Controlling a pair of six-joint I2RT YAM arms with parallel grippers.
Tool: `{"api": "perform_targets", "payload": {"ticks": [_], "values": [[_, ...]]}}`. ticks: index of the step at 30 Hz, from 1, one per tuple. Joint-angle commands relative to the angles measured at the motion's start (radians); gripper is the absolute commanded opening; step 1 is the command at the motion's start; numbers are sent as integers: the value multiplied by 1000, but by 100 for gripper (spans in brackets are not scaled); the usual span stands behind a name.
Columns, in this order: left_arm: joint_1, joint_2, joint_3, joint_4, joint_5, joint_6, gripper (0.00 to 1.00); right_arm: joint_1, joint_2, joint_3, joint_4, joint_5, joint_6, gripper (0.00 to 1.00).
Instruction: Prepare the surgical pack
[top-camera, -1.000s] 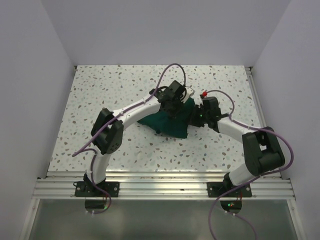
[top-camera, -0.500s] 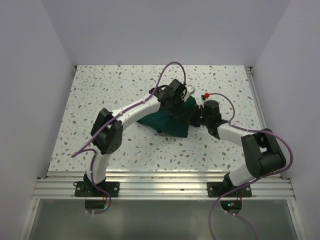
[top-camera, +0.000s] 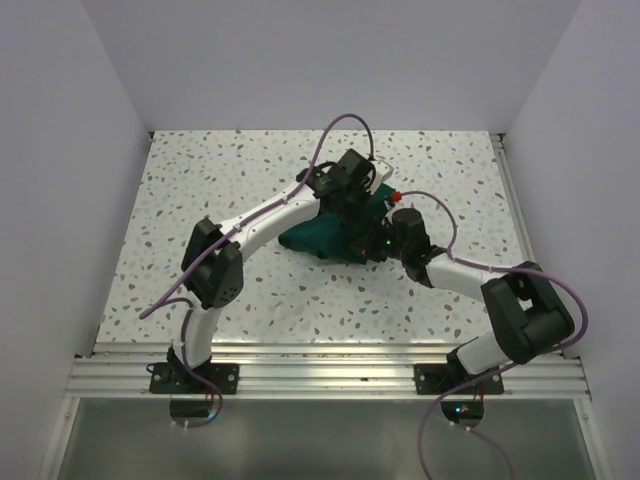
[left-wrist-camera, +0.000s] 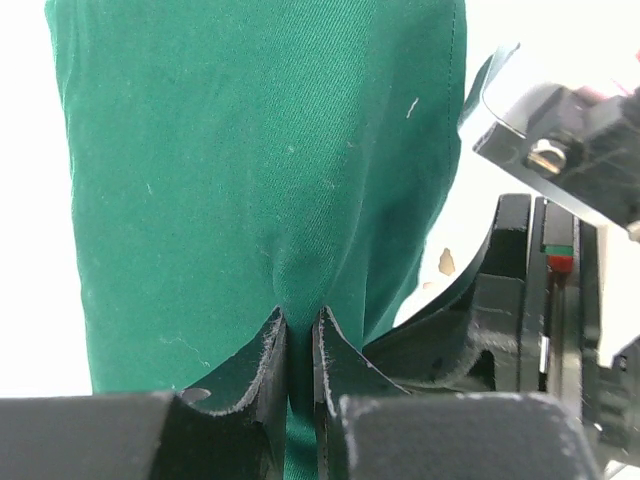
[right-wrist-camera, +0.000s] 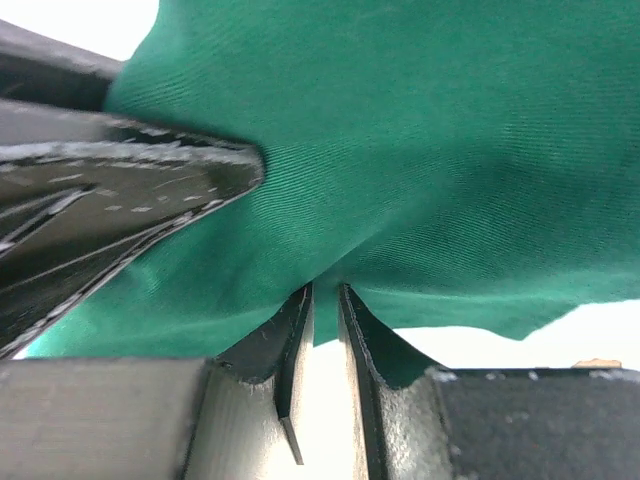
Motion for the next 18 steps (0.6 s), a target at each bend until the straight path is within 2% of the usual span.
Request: {"api": "perform_targets", "payload": {"ticks": [1,6,18], "values": [[-10,-57,72,43,31,-24,0,6,21,10,70,55,4,20],[-13,-72,56,43,33,-27,0,2,38,21,61,113,-15,20],[-19,-118,-1,69,51,-33,0,-66,117,63,108,92,25,16]]}}
